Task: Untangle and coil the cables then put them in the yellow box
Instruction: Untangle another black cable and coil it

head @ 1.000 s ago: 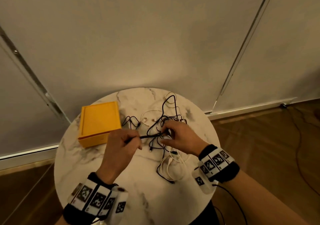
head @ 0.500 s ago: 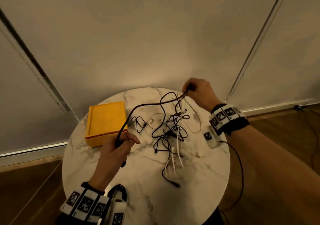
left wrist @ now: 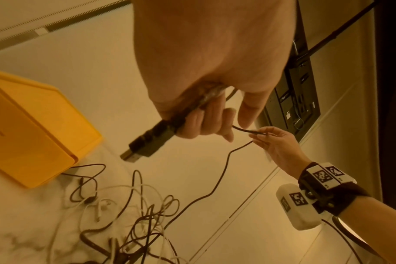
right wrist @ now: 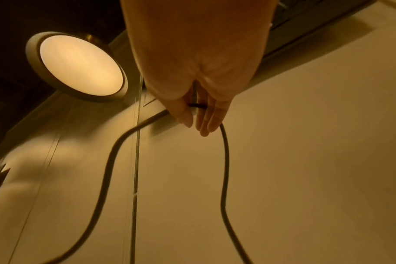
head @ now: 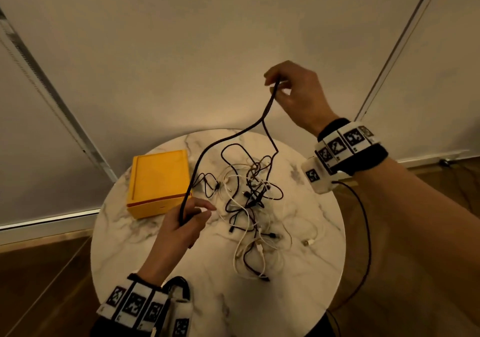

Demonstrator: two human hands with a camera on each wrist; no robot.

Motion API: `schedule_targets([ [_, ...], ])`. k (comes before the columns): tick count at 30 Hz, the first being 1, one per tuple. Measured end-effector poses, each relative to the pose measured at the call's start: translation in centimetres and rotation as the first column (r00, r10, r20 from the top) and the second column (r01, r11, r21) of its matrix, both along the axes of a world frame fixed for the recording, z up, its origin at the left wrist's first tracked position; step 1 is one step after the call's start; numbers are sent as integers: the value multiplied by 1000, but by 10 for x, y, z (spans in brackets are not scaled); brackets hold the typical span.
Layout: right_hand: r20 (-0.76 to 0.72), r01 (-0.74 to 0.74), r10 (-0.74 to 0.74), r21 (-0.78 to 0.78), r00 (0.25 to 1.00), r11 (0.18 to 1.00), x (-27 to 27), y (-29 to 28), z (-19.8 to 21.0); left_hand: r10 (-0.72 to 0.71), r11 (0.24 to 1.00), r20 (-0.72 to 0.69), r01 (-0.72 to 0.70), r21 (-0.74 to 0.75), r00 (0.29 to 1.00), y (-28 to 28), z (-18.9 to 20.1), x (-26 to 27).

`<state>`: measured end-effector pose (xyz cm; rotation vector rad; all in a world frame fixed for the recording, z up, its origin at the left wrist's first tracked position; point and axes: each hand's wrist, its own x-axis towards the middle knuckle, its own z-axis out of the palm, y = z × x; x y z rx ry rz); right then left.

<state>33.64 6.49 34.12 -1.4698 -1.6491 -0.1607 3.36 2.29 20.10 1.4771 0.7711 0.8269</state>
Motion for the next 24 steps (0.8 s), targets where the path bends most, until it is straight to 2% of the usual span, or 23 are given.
schedule_targets([
  [3, -118, -10, 26, 139, 993, 990, -3, -1, 32, 27, 997, 12, -28, 68, 1000, 13, 12, 16],
  [7, -11, -83, 87, 205, 996, 975, -22, -5, 63, -1, 990, -13, 3, 138, 1000, 52, 37, 66],
  [12, 29, -128, 124, 238, 992, 963, -40, -13, 82, -165, 964, -250, 209, 161, 954, 91, 66, 155],
  [17, -118, -256, 278, 175, 953, 951, -45, -30, 72, -350, 888, -252, 405, 217, 902, 82, 94, 191],
  [21, -269, -242, 267, 125, 925, 962, -31, -40, 53, -512, 846, -90, 519, 124, 854, 61, 93, 193],
  [24, -337, -252, 269, 96, 902, 963, -21, -42, 42, -503, 851, -115, 514, 110, 857, 54, 85, 190],
])
